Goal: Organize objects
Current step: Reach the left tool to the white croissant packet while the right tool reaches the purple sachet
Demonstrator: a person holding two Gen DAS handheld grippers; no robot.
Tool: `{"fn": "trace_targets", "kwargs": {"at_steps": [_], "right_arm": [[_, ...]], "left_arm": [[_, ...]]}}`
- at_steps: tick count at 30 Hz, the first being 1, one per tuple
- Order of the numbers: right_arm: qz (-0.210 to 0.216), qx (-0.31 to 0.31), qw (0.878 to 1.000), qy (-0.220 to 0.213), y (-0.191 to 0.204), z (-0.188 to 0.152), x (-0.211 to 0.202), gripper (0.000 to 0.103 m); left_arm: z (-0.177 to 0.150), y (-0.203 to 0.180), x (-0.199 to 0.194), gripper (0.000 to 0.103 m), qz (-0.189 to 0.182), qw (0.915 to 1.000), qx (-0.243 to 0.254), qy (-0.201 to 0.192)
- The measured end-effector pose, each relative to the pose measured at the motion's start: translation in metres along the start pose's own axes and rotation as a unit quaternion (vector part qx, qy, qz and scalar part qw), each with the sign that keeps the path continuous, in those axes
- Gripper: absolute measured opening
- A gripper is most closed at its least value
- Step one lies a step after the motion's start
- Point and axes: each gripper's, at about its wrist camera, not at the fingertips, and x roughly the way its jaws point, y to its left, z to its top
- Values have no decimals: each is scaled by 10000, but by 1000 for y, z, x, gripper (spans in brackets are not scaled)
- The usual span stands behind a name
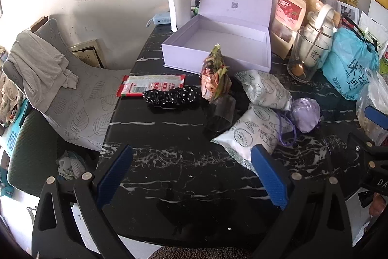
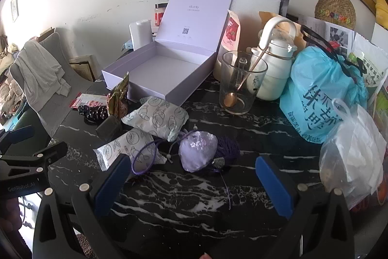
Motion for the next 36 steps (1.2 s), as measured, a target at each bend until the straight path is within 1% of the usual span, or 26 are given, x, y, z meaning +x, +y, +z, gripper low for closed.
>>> {"fn": "trace_targets", "kwargs": {"at_steps": [9,18,29,30,36], "right_arm": [[45,115,9998,141,-10,-20,2,102],[134,242,9990,349,-21,-31,20,102],[210,239,9976,612,-30,-28,56,102],[214,249,9975,631,-32,-27,59,102],[218,286,9969,698,-41,-19,76,102]], "left_arm": [[-13,-15,6,98,-201,9996,127,147],[-16,-32,29,98,-558,9975,253,362],[-1,-55,65,98,-792,9935,509,635],[0,-56,68,98,-816,9933,469,664],[10,-69,86,98,-843,9913,613,803]]}}
